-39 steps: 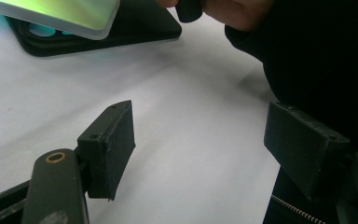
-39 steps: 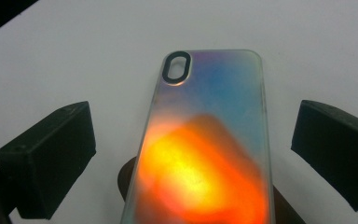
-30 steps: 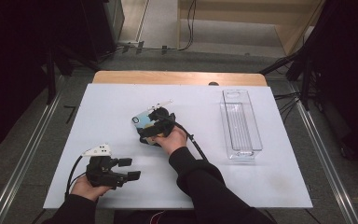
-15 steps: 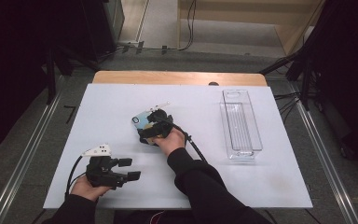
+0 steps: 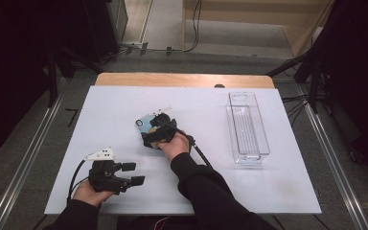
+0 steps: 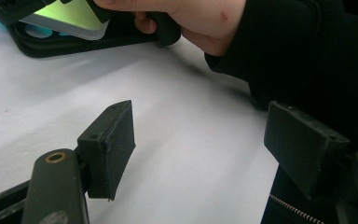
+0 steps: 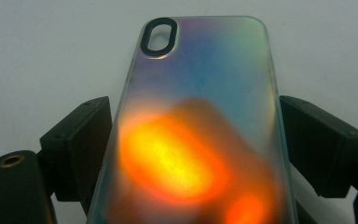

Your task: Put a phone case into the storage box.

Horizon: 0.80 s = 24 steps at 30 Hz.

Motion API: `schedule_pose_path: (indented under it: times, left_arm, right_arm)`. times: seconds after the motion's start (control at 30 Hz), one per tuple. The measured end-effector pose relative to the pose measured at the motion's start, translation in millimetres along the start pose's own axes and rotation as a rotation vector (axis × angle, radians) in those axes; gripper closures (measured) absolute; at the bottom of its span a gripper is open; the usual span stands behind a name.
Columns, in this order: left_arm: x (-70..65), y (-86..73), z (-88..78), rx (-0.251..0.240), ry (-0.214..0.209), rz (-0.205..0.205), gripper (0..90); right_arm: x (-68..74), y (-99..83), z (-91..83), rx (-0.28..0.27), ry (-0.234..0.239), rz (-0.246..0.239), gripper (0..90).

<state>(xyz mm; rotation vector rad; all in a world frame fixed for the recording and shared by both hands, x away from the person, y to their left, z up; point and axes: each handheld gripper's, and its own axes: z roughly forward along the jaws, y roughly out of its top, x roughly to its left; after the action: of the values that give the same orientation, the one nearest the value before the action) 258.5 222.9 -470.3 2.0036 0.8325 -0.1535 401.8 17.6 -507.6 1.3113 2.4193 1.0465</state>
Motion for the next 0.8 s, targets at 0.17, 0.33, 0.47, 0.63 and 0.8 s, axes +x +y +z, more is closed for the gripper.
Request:
schedule_pose_path:
  times: [0.17,0.33,0.47,0.63,0.8]
  left_arm:
    - [-0.2,0.1,0.2,0.002,0.001,0.0,24.9]
    - [-0.2,0.2,0.2,0.001,0.002,-0.001,24.9]
    - [-0.1,0.2,0.1,0.0,0.001,-0.001,24.9]
    - [0.0,0.0,-0.3,-0.002,0.001,-0.003,24.9]
    - [0.2,0.0,-0.3,-0.002,0.002,-0.004,24.9]
  right_arm:
    - [1.2,-0.2,0.8,0.0,-0.008,-0.011,11.6]
    - [2.5,-0.2,1.0,0.003,-0.018,-0.014,12.3]
    - [3.1,-0.1,1.0,0.002,-0.022,-0.008,13.0]
    - [3.2,-0.1,0.5,-0.004,-0.021,-0.004,13.8]
    - [2.5,0.6,0.1,-0.001,-0.019,-0.003,14.0]
